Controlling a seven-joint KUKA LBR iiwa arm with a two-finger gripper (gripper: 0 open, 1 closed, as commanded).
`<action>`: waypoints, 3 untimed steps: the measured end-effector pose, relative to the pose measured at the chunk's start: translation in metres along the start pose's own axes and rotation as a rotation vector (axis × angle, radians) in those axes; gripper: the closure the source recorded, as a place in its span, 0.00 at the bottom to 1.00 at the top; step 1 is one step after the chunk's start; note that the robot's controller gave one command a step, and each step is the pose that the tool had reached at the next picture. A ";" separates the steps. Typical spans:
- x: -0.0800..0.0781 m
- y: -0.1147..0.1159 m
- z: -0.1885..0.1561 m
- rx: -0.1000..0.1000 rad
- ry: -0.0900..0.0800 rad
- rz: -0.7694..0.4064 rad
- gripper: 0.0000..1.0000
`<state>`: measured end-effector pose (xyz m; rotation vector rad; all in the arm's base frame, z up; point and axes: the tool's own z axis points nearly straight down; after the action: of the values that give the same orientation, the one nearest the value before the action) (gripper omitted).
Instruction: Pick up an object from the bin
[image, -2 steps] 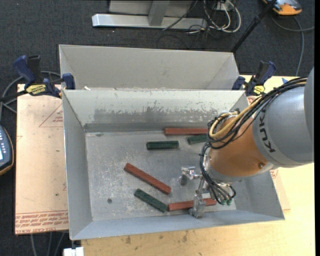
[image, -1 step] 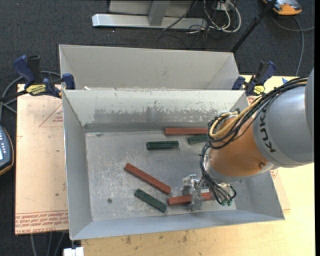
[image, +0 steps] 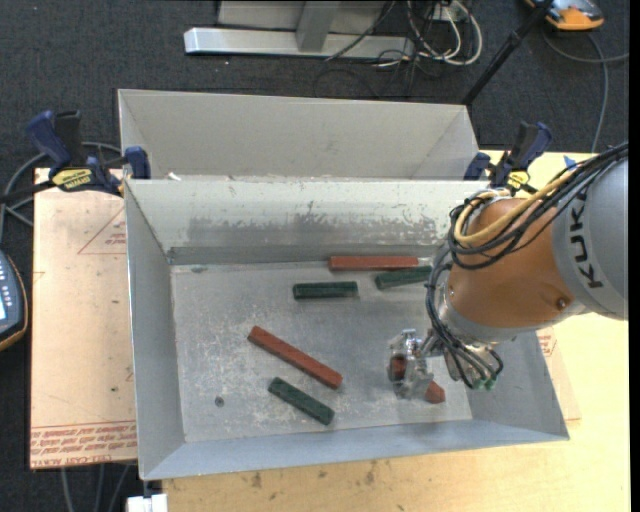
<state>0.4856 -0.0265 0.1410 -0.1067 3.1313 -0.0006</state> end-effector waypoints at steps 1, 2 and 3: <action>0.001 0.001 0.004 -0.001 0.007 -0.001 0.00; -0.027 -0.039 0.073 -0.001 0.009 0.046 0.00; -0.027 -0.037 0.069 -0.002 0.007 0.043 1.00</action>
Offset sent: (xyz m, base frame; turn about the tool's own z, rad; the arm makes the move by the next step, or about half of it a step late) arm 0.0000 0.0000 0.0000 0.0000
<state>0.5157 -0.0618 0.0719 -0.0399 3.1401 0.0018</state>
